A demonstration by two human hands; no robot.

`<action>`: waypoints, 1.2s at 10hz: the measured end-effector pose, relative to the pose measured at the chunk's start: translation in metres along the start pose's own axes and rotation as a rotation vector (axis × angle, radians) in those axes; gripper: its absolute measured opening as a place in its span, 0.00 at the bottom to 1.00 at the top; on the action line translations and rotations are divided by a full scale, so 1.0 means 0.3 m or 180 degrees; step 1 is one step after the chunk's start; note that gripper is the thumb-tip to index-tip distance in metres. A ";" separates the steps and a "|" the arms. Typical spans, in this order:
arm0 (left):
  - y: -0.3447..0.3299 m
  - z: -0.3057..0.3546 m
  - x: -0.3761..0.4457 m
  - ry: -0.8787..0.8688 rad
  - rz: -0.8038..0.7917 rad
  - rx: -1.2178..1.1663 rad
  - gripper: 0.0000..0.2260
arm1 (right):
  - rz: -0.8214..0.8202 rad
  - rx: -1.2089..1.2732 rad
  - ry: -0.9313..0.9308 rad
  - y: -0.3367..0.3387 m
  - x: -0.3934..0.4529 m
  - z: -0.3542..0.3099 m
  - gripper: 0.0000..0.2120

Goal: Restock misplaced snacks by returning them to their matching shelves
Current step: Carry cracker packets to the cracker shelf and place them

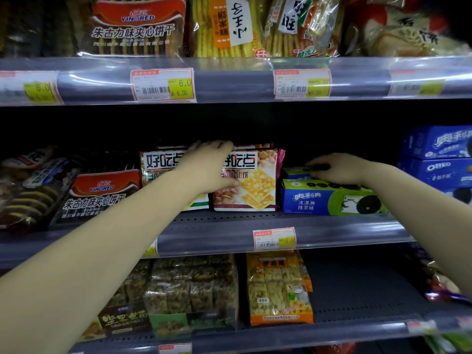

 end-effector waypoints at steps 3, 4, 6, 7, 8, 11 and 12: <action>-0.005 0.000 -0.002 -0.0027 0.0014 -0.0035 0.38 | -0.0054 0.0159 0.0298 0.010 0.002 0.003 0.19; -0.007 -0.001 -0.003 -0.0035 0.0030 -0.0029 0.38 | -0.0145 0.0207 0.0343 0.024 -0.021 0.001 0.18; -0.016 -0.004 0.000 -0.0048 0.0098 -0.0033 0.39 | 0.0195 0.0247 0.0221 -0.009 -0.077 -0.050 0.25; -0.016 -0.007 0.001 -0.0051 0.0112 -0.0057 0.39 | 0.0112 0.0049 0.0284 -0.064 -0.092 -0.085 0.27; -0.014 -0.007 -0.004 -0.0066 0.0143 -0.0061 0.39 | -0.0045 0.0126 0.0266 -0.054 -0.112 -0.073 0.26; -0.017 -0.007 -0.006 -0.0135 0.0152 0.0022 0.38 | 0.0049 0.0054 0.0468 -0.006 -0.157 -0.073 0.23; -0.021 -0.007 -0.008 -0.0151 0.0204 0.0064 0.38 | 0.0264 -0.0285 0.0518 0.032 -0.159 -0.124 0.26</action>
Point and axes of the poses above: each hand's wrist, its own x-axis towards the middle knuckle, its own y-axis out of the back of the hand, z = x × y, the point moved 7 cm from there along x, towards the middle knuckle, and after that the axes turned 3 degrees about x, right-handed, at the moved point
